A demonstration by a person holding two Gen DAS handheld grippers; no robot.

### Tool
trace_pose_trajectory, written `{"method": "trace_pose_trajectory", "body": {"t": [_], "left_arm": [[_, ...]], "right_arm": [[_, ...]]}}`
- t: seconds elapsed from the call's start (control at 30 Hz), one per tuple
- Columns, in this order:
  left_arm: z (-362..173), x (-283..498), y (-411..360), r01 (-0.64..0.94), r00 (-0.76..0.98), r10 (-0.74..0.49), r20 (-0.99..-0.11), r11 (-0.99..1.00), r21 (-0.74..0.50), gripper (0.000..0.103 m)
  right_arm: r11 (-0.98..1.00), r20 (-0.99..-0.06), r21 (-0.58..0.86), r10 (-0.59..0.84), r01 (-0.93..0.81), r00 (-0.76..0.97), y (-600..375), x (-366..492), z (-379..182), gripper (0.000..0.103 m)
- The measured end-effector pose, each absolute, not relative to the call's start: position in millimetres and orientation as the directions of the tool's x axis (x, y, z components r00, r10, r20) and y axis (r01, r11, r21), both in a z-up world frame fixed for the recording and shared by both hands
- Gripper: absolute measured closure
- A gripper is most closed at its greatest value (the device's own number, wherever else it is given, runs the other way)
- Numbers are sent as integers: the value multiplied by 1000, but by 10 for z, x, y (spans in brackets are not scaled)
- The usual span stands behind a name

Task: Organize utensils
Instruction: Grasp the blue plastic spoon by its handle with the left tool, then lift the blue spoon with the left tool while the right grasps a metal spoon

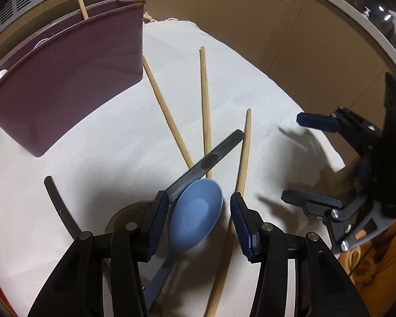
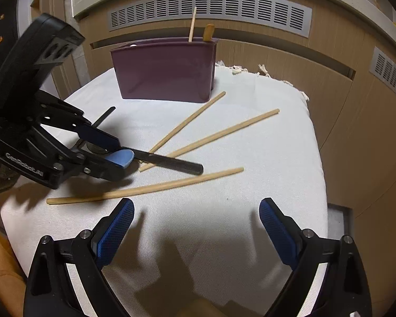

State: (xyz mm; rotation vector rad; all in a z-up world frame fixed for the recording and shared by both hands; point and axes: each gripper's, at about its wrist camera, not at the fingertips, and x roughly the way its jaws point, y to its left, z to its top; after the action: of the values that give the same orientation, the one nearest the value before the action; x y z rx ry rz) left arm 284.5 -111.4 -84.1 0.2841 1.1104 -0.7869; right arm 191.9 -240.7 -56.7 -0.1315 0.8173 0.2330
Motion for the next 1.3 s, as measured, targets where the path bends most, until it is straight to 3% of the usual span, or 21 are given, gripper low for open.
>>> {"method": "trace_pose_trajectory", "body": {"t": [0.2, 0.37, 0.5, 0.73, 0.97, 1.07, 1.17, 1.3], "left_arm": [[-907, 2641, -1108, 692, 203, -387, -900, 707, -148, 53], [-930, 2722, -1075, 672, 209, -418, -884, 718, -181, 54], [-889, 2665, -1035, 660, 265, -409, -873, 738, -145, 65], [-636, 2463, -337, 483, 471, -405, -784, 862, -155, 70], [-480, 2473, 343, 320, 603, -382, -700, 920, -226, 71], [-513, 2467, 456, 303, 606, -375, -701, 924, -232, 72], [-582, 2506, 573, 287, 593, -365, -718, 929, -235, 72], [-732, 2563, 628, 269, 564, -364, -742, 930, -252, 72]], "right_arm": [[936, -694, -145, 133, -319, 707, -2273, 1955, -316, 9], [940, -695, -103, 165, -324, 699, -2263, 2019, -218, 9], [927, -720, -117, 167, -355, 673, -2199, 2110, -227, 9], [856, -761, -176, 195, -487, 619, -1962, 2279, -285, 9], [768, -817, -128, 278, -628, 506, -1420, 2531, -520, 9], [725, -833, -127, 293, -677, 470, -1192, 2603, -607, 17], [686, -854, -135, 284, -715, 435, -989, 2671, -699, 17], [684, -879, -90, 287, -724, 381, -887, 2799, -782, 33]]}}
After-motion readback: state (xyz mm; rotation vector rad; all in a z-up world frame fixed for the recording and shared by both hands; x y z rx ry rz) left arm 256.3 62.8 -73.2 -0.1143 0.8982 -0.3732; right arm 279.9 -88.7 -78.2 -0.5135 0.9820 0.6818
